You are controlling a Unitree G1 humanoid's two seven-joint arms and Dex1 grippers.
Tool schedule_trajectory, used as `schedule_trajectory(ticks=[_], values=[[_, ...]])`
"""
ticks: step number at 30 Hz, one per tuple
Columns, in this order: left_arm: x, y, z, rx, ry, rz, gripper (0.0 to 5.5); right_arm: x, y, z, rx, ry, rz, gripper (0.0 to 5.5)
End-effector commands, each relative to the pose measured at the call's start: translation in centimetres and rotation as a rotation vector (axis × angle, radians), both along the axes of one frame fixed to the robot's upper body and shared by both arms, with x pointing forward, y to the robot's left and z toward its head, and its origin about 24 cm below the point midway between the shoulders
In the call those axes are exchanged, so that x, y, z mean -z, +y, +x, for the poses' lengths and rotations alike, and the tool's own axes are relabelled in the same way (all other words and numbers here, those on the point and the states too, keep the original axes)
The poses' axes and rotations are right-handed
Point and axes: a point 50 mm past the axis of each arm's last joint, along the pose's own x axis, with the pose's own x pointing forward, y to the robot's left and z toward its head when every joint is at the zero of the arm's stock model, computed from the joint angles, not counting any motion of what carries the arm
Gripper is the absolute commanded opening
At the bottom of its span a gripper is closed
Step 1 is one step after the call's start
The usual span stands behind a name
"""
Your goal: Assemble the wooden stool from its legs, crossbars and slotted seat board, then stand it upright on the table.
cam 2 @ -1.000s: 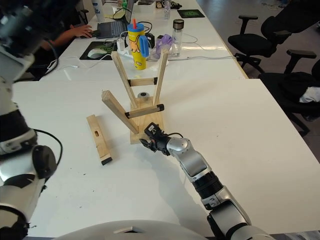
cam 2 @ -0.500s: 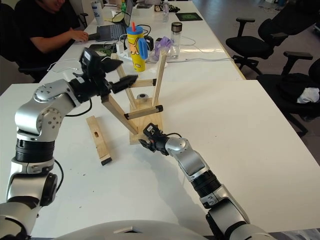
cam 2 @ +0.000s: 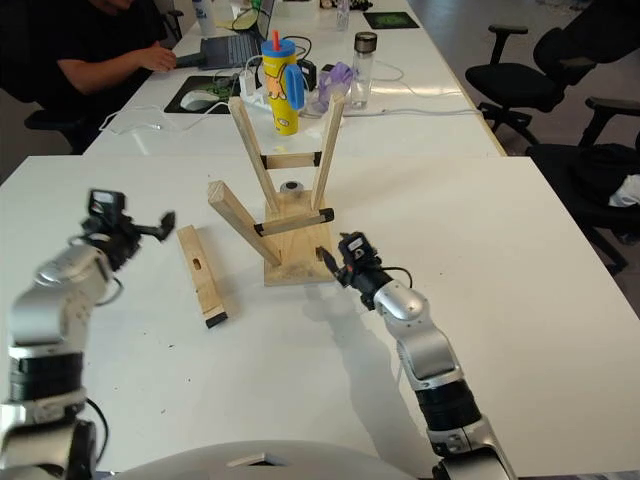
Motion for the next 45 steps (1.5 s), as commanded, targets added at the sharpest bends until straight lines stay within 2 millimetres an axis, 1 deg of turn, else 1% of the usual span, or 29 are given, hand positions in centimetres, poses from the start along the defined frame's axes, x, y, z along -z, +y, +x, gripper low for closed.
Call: schedule_trajectory(ticks=[1,5,9,14,16,18,20,22,26,29,32,38,39,40,41,42,43,45], values=[[1.2,-0.6,-1.8,-0.068,0.076,-0.024,5.38,1.7,-2.2,-0.8,-0.051,0.153,-0.006,2.51],[2.5,-0.9,-3.1,-0.109,0.182,-0.074,5.38,2.7,-2.7,-0.3,-0.089,0.202,-0.033,2.51],[3.9,-2.1,-4.0,-0.12,0.272,-0.209,5.38,3.5,-2.8,0.5,-0.102,0.229,-0.035,2.51],[3.5,-3.6,-4.1,-0.108,0.297,-0.298,5.38,4.5,-2.2,1.0,-0.147,0.245,-0.074,2.51],[3.4,-4.2,-4.2,-0.094,0.315,-0.311,5.38,4.9,-1.9,1.1,-0.174,0.255,-0.096,2.51],[3.8,-4.3,-4.3,-0.1,0.346,-0.298,5.38,5.2,-1.6,1.1,-0.201,0.26,-0.121,2.51],[4.5,-4.1,-4.6,-0.118,0.391,-0.263,5.38,5.3,-1.1,1.1,-0.239,0.264,-0.132,2.51],[5.1,-3.6,-5.0,-0.124,0.447,-0.19,5.38,5.5,-0.7,1.2,-0.261,0.263,-0.139,2.51],[6.1,-1.5,-5.5,-0.121,0.52,-0.004,5.38,5.7,-0.1,1.1,-0.295,0.261,-0.148,2.51],[6.5,-0.4,-6.0,-0.109,0.549,0.054,5.38,5.7,0.3,0.8,-0.318,0.266,-0.129,2.51],[6.5,0.4,-6.4,-0.114,0.566,0.057,5.38,5.8,1.1,0.1,-0.372,0.271,-0.125,2.51],[6.3,0.6,-6.1,-0.104,0.56,0.02,5.38,5.9,3.0,-1.0,-0.417,0.277,-0.098,2.51],[6.4,0.5,-6.1,-0.103,0.561,0.012,5.18,6.0,3.1,-1.1,-0.414,0.281,-0.097,2.51],[6.5,0.5,-6.2,-0.101,0.568,-0.003,5.15,6.2,3.1,-1.0,-0.397,0.284,-0.099,2.51],[6.6,0.4,-6.3,-0.101,0.575,-0.017,4.93,6.3,3.0,-1.0,-0.386,0.285,-0.103,2.51],[6.6,0.3,-6.3,-0.103,0.579,-0.028,4.86,6.3,3.0,-1.0,-0.378,0.286,-0.104,2.51],[6.6,0.2,-6.5,-0.108,0.59,-0.058,4.67,6.3,3.0,-1.0,-0.367,0.286,-0.096,2.51],[6.3,-0.1,-6.5,-0.105,0.596,-0.092,4.37,6.3,3.1,-1.0,-0.354,0.283,-0.089,2.51]])
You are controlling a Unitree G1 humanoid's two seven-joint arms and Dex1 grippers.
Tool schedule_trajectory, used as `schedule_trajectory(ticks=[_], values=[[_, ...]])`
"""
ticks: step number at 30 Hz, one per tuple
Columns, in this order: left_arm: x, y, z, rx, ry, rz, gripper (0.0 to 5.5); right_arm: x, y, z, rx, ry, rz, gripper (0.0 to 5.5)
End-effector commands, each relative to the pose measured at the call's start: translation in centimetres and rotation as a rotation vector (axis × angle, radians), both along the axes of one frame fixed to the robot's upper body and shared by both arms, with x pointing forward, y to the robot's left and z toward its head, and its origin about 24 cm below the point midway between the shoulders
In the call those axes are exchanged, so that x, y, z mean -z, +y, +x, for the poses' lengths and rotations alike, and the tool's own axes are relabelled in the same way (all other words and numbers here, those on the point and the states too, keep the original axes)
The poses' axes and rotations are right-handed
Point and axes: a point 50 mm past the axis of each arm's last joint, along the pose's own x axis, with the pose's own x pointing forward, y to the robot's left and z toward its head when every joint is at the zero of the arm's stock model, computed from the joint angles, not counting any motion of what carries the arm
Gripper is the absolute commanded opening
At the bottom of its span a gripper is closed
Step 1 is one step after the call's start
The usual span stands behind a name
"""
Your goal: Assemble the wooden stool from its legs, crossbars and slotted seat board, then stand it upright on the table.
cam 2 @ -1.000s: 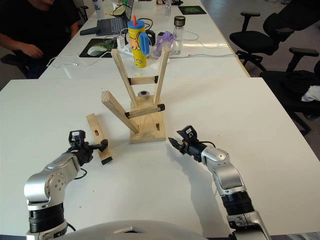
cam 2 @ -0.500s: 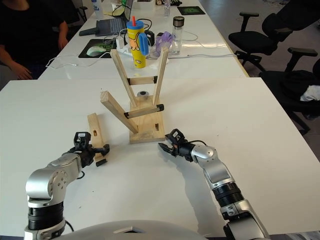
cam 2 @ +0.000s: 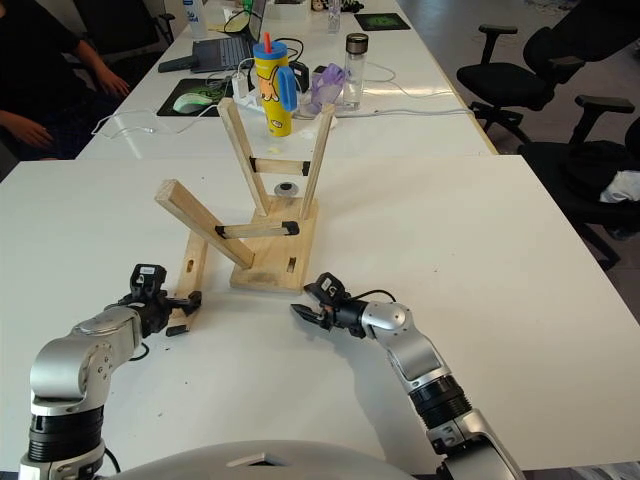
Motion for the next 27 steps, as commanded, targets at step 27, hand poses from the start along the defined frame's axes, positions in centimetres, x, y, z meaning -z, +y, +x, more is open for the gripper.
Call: schedule_trajectory(ticks=[27], values=[[-6.1,-0.4,7.5,0.011,-0.632,-0.22,2.03,-0.8,-5.0,1.0,0.307,0.035,0.104,2.51]])
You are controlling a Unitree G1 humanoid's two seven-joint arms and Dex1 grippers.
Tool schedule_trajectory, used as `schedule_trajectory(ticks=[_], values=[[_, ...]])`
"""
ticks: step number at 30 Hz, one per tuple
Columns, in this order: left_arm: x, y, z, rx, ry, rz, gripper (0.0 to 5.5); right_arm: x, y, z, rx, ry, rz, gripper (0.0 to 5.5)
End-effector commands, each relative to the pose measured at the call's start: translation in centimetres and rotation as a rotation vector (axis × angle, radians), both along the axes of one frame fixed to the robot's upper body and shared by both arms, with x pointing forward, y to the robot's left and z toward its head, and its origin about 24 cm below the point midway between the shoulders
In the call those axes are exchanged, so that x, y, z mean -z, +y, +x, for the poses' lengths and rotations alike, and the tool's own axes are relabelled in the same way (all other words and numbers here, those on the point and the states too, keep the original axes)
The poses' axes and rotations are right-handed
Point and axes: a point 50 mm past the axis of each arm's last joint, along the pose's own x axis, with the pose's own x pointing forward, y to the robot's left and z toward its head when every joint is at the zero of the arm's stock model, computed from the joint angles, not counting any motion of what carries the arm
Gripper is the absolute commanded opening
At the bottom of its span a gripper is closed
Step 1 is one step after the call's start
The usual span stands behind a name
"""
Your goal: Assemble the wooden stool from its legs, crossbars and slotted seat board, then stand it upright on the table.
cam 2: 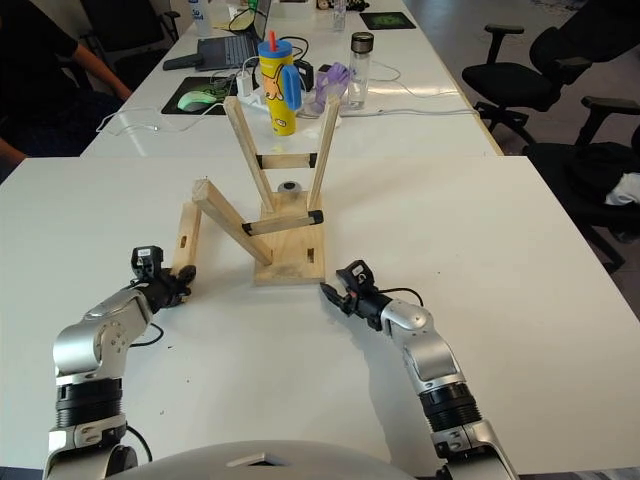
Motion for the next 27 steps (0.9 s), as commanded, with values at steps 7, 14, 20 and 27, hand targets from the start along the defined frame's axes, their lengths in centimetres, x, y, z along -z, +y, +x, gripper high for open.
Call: schedule_trajectory(ticks=[7,14,20,27], values=[[-21.2,0.8,4.4,0.272,-0.883,-0.119,2.03,0.6,1.6,-0.1,-0.192,-0.03,-0.086,2.51],[-26.4,-4.0,2.9,0.721,-0.894,-0.331,2.03,0.5,3.5,-0.1,-0.271,-0.08,-0.088,2.51],[-24.0,-8.1,1.1,0.946,-0.767,-0.447,2.03,0.3,3.5,-1.3,-0.328,-0.052,-0.051,2.51],[-18.7,-11.3,-3.4,1.348,-0.459,-0.465,2.03,-5.6,-3.6,-6.0,-0.352,0.131,0.316,2.69]])
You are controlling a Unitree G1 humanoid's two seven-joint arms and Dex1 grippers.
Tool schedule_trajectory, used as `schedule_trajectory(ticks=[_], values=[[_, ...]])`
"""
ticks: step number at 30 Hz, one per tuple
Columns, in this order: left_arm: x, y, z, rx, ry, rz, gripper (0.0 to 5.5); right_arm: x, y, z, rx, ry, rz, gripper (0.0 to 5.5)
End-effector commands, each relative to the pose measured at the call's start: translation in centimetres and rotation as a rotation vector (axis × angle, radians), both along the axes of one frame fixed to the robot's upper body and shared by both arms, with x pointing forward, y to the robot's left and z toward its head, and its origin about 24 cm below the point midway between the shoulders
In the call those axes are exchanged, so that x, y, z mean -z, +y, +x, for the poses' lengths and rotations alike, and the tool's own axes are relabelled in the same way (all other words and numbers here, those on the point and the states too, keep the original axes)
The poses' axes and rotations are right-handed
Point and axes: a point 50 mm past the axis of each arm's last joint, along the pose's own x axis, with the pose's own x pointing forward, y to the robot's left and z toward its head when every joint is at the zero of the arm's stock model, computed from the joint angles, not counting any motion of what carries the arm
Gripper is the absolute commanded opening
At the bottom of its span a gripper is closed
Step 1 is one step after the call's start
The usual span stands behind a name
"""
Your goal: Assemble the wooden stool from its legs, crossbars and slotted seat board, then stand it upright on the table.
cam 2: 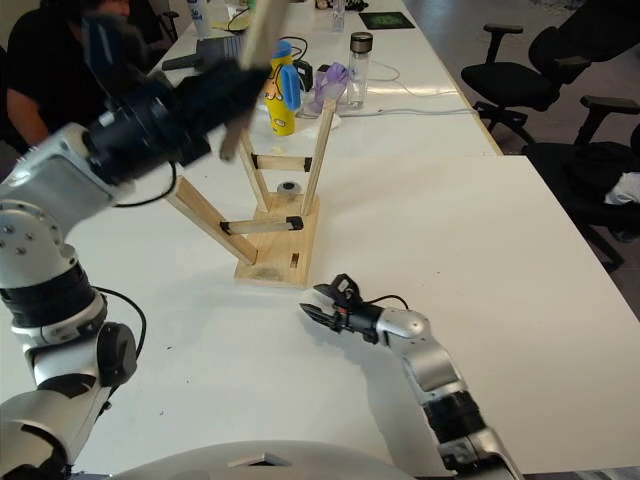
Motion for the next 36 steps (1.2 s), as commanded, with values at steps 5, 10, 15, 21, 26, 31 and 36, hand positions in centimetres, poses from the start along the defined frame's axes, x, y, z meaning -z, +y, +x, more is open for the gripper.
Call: schedule_trajectory(ticks=[5,10,15,21,26,31,36], values=[[5.4,0.5,-2.9,0.218,0.164,0.154,2.03,-11.8,-8.5,-2.6,-0.262,0.228,0.542,3.48],[8.4,1.1,-2.8,0.323,0.303,0.182,2.03,-14.5,-10.1,-2.1,-0.291,0.184,0.708,4.17],[11.0,1.1,-2.9,0.414,0.383,0.246,2.03,-16.2,-9.6,-2.1,-0.362,0.158,0.787,4.28],[10.9,0.8,-3.2,0.463,0.377,0.226,2.03,-15.1,-7.8,-1.7,-0.337,0.195,0.738,4.28],[10.9,0.9,-3.3,0.467,0.371,0.229,2.03,-13.9,-7.9,-1.2,-0.258,0.205,0.684,4.28],[11.5,0.8,-3.8,0.482,0.38,0.276,2.03,-14.4,-7.6,-1.2,-0.301,0.184,0.744,4.28],[12.0,0.7,-3.6,0.48,0.388,0.293,2.03,-14.4,-6.9,-1.9,-0.352,0.211,0.738,4.28]])
